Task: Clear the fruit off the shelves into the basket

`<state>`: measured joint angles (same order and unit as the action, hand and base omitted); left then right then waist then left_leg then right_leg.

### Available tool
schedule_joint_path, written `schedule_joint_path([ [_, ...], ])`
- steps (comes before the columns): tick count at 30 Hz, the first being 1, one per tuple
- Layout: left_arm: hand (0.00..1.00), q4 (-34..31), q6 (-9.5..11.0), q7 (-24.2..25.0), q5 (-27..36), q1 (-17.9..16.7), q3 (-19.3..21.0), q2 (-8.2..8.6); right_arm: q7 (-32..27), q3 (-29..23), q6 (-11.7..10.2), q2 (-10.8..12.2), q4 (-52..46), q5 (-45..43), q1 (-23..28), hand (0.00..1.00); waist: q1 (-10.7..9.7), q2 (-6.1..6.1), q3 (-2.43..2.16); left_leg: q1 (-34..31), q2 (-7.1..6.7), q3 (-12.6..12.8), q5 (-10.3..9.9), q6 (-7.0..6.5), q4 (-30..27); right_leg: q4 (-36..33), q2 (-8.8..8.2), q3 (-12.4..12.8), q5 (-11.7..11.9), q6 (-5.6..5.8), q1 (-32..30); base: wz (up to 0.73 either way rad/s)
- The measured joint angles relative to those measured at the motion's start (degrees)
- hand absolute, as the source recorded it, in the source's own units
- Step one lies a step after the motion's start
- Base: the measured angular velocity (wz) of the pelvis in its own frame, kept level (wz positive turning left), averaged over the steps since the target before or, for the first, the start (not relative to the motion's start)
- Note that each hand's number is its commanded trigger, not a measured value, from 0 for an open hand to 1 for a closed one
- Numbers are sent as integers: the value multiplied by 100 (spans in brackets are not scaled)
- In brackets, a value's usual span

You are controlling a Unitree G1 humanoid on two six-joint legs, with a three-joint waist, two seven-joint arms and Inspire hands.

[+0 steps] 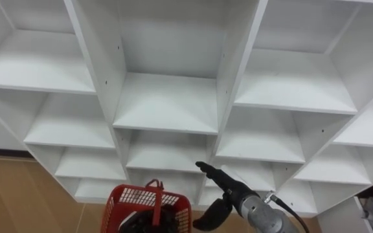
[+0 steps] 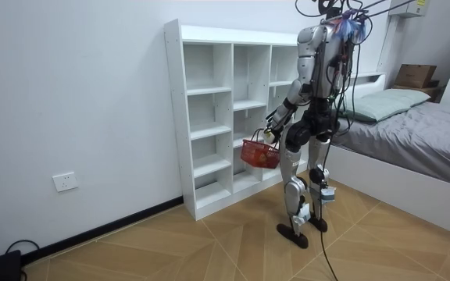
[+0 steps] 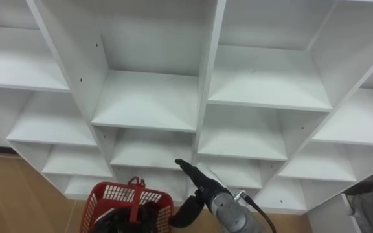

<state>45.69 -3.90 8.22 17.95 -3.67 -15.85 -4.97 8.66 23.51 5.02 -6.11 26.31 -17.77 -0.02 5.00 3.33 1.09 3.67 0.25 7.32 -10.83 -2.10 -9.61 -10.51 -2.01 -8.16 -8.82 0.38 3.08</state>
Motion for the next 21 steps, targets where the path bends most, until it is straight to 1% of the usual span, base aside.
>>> schedule_joint_path([
  [3, 100, -3, 0, -19, 0, 1, 14, -26, -102, -1, -1, -3, 7, 40, 18, 0, -13, -32, 20, -6, 1, -3, 0, 0, 5, 8, 1, -9, 0, 0, 0, 0],
  [5, 100, -32, 0, -39, 3, -6, 18, -53, -205, -16, -5, -7, 8, 173, 30, 0, -42, -47, 22, -31, -2, -16, 0, 0, 3, 30, 0, -19, 0, 0, -6, 5],
  [8, 100, -72, 4, -53, 2, -9, 65, -95, -287, -204, -72, -28, 7, 343, 104, 0, -101, -92, -20, -63, -10, -73, 0, 0, -2, 63, -4, -73, 2, -1, -1, 10],
  [10, 100, -71, 9, -62, 16, -19, 201, -108, -444, -355, -200, -93, 79, 668, 124, 0, -174, -134, -46, -57, -10, -125, 1, 2, -4, 70, -5, -82, 2, -1, 21, 9],
  [12, 100, -67, 12, -76, 30, -28, 246, -137, -555, -472, -217, -163, 155, 928, 141, 0, -182, -162, -39, -4, -8, -123, 1, 2, -4, 86, -4, -103, 2, -1, 88, 0],
  [14, 100, -67, 12, -104, 31, -60, 312, -135, -704, -525, -218, -251, 177, 1090, 164, 0, -202, -191, -57, 12, -7, -113, 1, 3, -4, 85, -5, -136, 2, -1, 108, 0],
  [16, 100, -67, 14, -140, 30, -102, 410, -121, -820, -743, -256, -265, 175, 1130, 241, 0, -258, -227, -62, 14, -8, -120, 0, 3, 0, 85, -6, -133, 2, -1, 113, 0],
  [18, 100, -52, 14, -173, 32, -169, 475, -137, -914, -852, -272, -269, 176, 1247, 329, 0, -308, -265, -62, 56, -7, -120, 0, 4, 2, 84, -6, -117, 2, -1, 152, 0],
  [19, 100, -18, 14, -190, 30, -213, 547, -135, -966, -944, -308, -270, 178, 1339, 426, 0, -313, -295, -65, 109, -5, -124, -6, 8, 13, 85, -2, -105, 1, 0, 191, -4],
  [20, 100, -14, 15, -200, 27, -247, 592, -137, -1005, -970, -326, -273, 177, 1368, 475, 0, -321, -302, -70, 115, -5, -124, -8, 10, 13, 86, 0, -89, 1, 0, 193, -6],
  [21, 100, 13, 28, -230, 27, -282, 702, -138, -1079, -1032, -388, -282, 185, 1417, 558, 0, -335, -310, -74, 127, -4, -121, -9, 12, 10, 87, 5, -63, 1, 0, 201, -4],
])
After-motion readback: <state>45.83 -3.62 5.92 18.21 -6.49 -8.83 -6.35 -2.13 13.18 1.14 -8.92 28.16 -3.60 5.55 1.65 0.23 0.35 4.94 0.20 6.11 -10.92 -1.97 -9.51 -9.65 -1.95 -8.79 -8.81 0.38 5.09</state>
